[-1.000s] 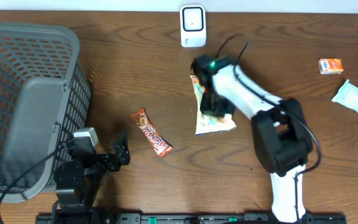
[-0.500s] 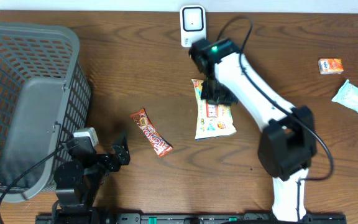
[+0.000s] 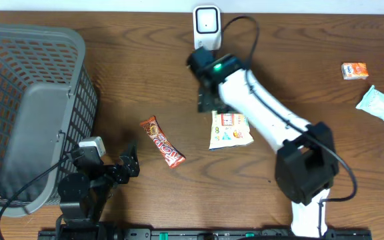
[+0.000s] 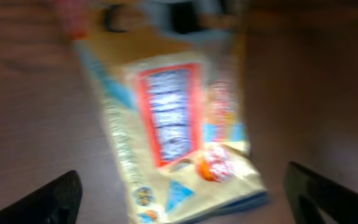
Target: Scan the item barcode
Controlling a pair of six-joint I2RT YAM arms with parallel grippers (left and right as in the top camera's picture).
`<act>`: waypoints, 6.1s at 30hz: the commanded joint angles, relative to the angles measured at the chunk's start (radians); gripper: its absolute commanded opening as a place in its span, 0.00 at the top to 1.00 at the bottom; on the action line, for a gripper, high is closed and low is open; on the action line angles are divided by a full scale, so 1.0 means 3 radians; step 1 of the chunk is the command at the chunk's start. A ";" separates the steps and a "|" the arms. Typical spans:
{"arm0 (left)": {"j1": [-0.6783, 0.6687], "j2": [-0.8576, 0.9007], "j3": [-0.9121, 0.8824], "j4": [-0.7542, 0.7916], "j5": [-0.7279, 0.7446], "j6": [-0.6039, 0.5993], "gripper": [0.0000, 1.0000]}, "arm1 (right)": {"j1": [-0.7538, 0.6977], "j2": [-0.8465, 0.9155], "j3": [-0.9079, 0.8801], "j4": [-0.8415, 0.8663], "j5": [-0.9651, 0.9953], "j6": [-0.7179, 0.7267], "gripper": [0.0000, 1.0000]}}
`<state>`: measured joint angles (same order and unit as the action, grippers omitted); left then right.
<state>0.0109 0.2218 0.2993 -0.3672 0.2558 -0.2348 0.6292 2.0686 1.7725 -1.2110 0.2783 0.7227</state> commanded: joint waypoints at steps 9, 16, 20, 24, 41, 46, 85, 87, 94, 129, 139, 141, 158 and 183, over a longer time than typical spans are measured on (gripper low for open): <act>-0.0004 -0.0009 -0.0013 0.0004 -0.0020 0.0045 0.02 | 0.0230 0.0487 -0.0020 0.0193 0.0675 0.0081 0.01; -0.0004 -0.0009 -0.0013 0.0004 -0.0020 0.0045 0.02 | 0.0223 0.0809 -0.0020 0.0117 0.0512 -0.0058 0.01; -0.0004 -0.0009 -0.0013 0.0004 -0.0020 0.0045 0.02 | 0.0188 0.0945 -0.0022 -0.0140 0.0167 -0.0394 0.01; -0.0004 -0.0009 -0.0013 0.0004 -0.0020 0.0045 0.02 | 0.0100 0.1175 -0.0025 -0.0540 -0.0123 -0.0479 0.04; -0.0004 -0.0009 -0.0013 0.0004 -0.0020 0.0045 0.02 | -0.0289 0.1982 -0.0025 -0.0120 0.0385 -0.1245 0.21; -0.0004 -0.0009 -0.0013 0.0004 -0.0020 0.0045 0.02 | -0.0380 0.1985 -0.0025 -0.0047 0.0056 -0.1472 0.92; -0.0004 -0.0009 -0.0013 0.0003 -0.0020 0.0045 0.02 | -0.0730 0.0994 0.0544 -0.1638 -0.6137 -0.1637 0.99; -0.0004 -0.0009 -0.0013 0.0004 -0.0020 0.0045 0.02 | -0.0735 0.0983 0.0544 -0.1638 -0.6137 -0.1387 0.99; -0.0004 -0.0009 -0.0013 0.0004 -0.0020 0.0045 0.02 | -0.0818 0.0971 0.0544 -0.1637 -0.6137 -0.1274 0.99; -0.0004 -0.0009 -0.0013 0.0004 -0.0020 0.0045 0.02 | -0.1621 -0.0872 -0.0364 -0.1417 -0.4423 -0.1829 0.99; -0.0004 -0.0009 -0.0013 0.0004 -0.0022 0.0045 0.02 | -0.1129 -0.0857 -0.0365 0.0884 -0.2063 -0.1288 0.99; -0.0004 -0.0009 -0.0013 0.0004 -0.0020 0.0045 0.02 | -0.0983 -0.0842 -0.0365 0.1241 -0.1603 -0.1289 0.99; -0.0004 -0.0009 -0.0013 0.0003 -0.0020 0.0045 0.02 | -0.0727 0.0025 0.0177 0.3290 -0.0928 -0.1170 0.99; -0.0004 -0.0009 -0.0013 0.0004 -0.0020 0.0045 0.02 | -0.0919 0.1217 0.1284 0.3470 -0.1310 -0.0328 0.98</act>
<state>0.0113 0.2214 0.2993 -0.3672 0.2558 -0.2348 0.3519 2.4477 2.1281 -0.1757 -0.0753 0.6006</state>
